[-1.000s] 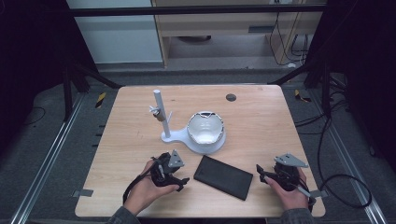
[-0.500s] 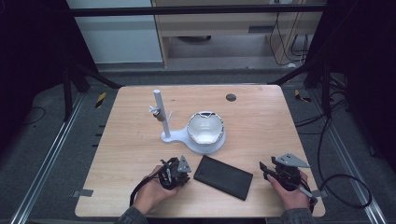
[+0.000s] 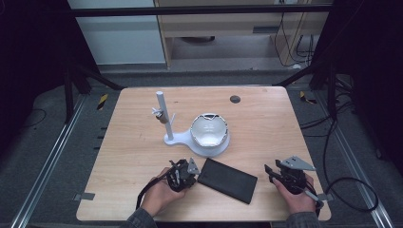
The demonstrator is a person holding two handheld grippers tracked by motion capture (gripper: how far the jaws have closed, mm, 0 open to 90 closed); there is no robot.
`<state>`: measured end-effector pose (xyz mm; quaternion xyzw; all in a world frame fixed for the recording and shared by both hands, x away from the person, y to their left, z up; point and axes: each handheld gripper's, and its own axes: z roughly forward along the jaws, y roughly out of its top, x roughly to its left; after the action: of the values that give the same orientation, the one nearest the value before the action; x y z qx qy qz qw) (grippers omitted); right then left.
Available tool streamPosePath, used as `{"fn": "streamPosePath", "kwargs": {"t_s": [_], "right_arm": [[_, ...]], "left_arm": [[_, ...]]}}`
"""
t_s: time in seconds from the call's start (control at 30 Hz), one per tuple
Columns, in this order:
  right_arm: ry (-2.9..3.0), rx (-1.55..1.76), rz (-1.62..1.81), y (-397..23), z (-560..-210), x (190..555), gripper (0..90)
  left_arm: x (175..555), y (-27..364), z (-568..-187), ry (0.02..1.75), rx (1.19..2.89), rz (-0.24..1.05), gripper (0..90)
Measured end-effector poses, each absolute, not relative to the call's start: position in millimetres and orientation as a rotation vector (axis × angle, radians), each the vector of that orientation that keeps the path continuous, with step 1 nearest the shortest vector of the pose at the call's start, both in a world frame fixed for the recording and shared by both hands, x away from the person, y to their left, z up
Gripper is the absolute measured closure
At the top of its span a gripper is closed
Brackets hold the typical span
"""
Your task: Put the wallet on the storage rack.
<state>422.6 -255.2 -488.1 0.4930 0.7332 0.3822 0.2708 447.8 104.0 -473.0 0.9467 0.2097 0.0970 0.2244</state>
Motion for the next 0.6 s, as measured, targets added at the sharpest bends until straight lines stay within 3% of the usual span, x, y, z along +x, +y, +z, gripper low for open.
{"fn": "streamPosePath", "kwargs": {"t_s": [0.6], "right_arm": [[1.975, 1.317, 1.04, -254.0, -487.4, 421.5, 49.1]], "left_arm": [[447.0, 106.2, -472.6, 0.577, 2.57, 0.272, 89.3]]}}
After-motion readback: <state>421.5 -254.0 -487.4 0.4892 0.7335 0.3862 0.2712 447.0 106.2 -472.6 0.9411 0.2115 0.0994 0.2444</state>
